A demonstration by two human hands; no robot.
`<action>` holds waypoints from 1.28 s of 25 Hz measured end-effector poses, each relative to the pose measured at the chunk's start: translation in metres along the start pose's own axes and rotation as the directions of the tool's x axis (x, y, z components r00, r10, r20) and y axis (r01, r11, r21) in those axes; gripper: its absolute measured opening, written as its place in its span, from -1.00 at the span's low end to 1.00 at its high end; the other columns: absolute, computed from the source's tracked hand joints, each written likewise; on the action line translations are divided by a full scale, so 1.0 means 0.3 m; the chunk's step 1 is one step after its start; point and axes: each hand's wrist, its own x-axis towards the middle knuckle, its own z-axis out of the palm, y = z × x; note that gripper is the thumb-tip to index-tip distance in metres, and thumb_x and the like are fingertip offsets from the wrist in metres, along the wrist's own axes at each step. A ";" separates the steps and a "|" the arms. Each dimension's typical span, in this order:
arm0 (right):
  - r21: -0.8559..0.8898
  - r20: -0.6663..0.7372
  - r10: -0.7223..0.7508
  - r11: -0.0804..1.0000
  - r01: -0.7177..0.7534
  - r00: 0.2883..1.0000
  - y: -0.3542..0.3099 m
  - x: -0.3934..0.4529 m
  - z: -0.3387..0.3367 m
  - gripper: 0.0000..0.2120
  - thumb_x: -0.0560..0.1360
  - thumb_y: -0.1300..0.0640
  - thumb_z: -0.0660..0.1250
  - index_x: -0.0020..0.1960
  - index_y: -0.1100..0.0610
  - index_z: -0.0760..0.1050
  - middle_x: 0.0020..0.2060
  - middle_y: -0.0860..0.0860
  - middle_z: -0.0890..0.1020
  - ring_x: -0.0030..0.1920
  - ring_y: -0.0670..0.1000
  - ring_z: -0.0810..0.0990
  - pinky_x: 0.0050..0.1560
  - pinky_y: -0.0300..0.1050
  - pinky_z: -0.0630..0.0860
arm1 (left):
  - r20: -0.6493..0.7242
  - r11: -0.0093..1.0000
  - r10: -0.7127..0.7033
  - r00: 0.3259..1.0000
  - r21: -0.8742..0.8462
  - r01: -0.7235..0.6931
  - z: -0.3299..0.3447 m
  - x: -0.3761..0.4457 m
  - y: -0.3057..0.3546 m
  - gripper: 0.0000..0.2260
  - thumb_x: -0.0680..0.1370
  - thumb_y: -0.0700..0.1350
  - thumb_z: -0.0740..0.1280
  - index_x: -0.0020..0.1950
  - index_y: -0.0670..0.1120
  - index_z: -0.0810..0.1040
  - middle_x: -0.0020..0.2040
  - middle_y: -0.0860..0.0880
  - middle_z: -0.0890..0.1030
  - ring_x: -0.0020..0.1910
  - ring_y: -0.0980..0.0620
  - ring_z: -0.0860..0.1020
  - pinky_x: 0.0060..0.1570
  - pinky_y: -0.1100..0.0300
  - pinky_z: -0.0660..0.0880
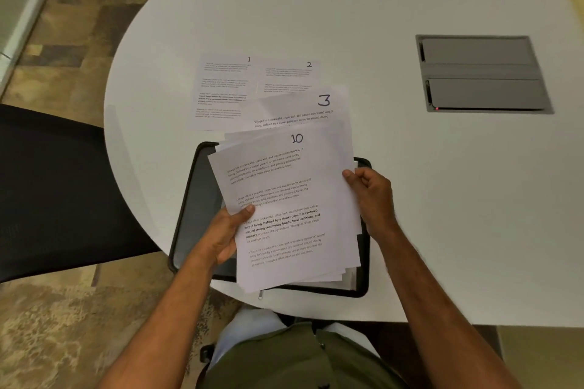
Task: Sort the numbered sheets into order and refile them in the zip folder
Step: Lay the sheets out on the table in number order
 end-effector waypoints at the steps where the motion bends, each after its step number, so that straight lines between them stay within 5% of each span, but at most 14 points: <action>1: 0.028 -0.002 0.002 1.000 -0.001 1.000 0.004 -0.006 -0.038 -0.81 0.58 0.05 0.45 -0.14 0.14 0.61 -0.16 0.09 0.73 -0.19 0.03 0.66 -0.08 0.01 0.63 | 0.003 1.000 0.003 1.000 -0.004 -0.003 0.028 -0.008 -0.019 -0.65 0.58 -0.29 0.32 0.37 -0.20 0.50 0.27 -0.29 0.63 0.16 -0.25 0.67 -0.02 -0.15 0.68; 7: 0.138 -0.035 -0.020 0.990 0.024 0.999 0.007 -0.015 -0.180 -0.78 0.57 0.10 0.47 -0.25 0.01 0.57 -0.25 -0.03 0.69 -0.21 -0.04 0.60 -0.11 -0.10 0.55 | 0.007 1.000 -0.006 1.000 0.008 0.006 0.155 -0.018 -0.105 -0.72 0.62 -0.30 0.28 0.33 -0.17 0.54 0.26 -0.26 0.65 0.20 -0.26 0.65 0.13 -0.25 0.60; 11: 0.197 -0.079 -0.002 0.980 0.018 0.997 0.006 0.009 -0.209 -0.84 0.58 0.08 0.45 -0.18 0.03 0.64 -0.18 -0.04 0.70 -0.14 -0.06 0.62 -0.03 -0.13 0.58 | -0.021 1.000 -0.012 1.000 0.019 0.013 0.176 0.006 -0.114 -0.71 0.63 -0.31 0.28 0.36 -0.19 0.52 0.28 -0.27 0.63 0.24 -0.29 0.62 0.16 -0.28 0.56; 16: 0.193 -0.204 -0.007 0.980 0.047 0.979 -0.030 0.065 -0.194 -0.92 0.62 0.15 0.39 0.01 0.14 0.64 -0.17 -0.11 0.70 -0.22 -0.22 0.64 -0.17 -0.36 0.53 | -0.044 0.999 -0.035 0.998 0.011 0.036 0.140 0.048 -0.061 -0.73 0.62 -0.31 0.30 0.31 -0.18 0.55 0.24 -0.27 0.65 0.15 -0.25 0.67 0.10 -0.24 0.61; 25: 0.040 -0.329 -0.004 0.999 0.018 0.944 -0.007 0.302 -0.119 -0.82 0.69 0.16 0.26 0.20 0.17 0.59 0.02 0.00 0.69 -0.16 -0.24 0.65 -0.18 -0.41 0.54 | -0.091 0.998 -0.059 0.994 -0.020 0.058 0.026 0.189 0.071 -0.66 0.60 -0.31 0.31 0.39 -0.20 0.51 0.27 -0.27 0.64 0.12 -0.22 0.69 -0.02 -0.12 0.68; 32: -0.096 -0.457 0.035 0.991 -0.088 0.889 0.018 0.613 -0.094 -0.64 0.68 0.30 0.07 0.39 0.18 0.50 0.15 -0.03 0.58 0.09 -0.04 0.56 -0.26 -0.59 0.41 | -0.088 0.994 -0.109 0.990 -0.032 0.107 -0.062 0.325 0.118 -0.63 0.59 -0.32 0.30 0.40 -0.16 0.50 0.27 -0.26 0.64 0.15 -0.25 0.67 0.00 -0.18 0.67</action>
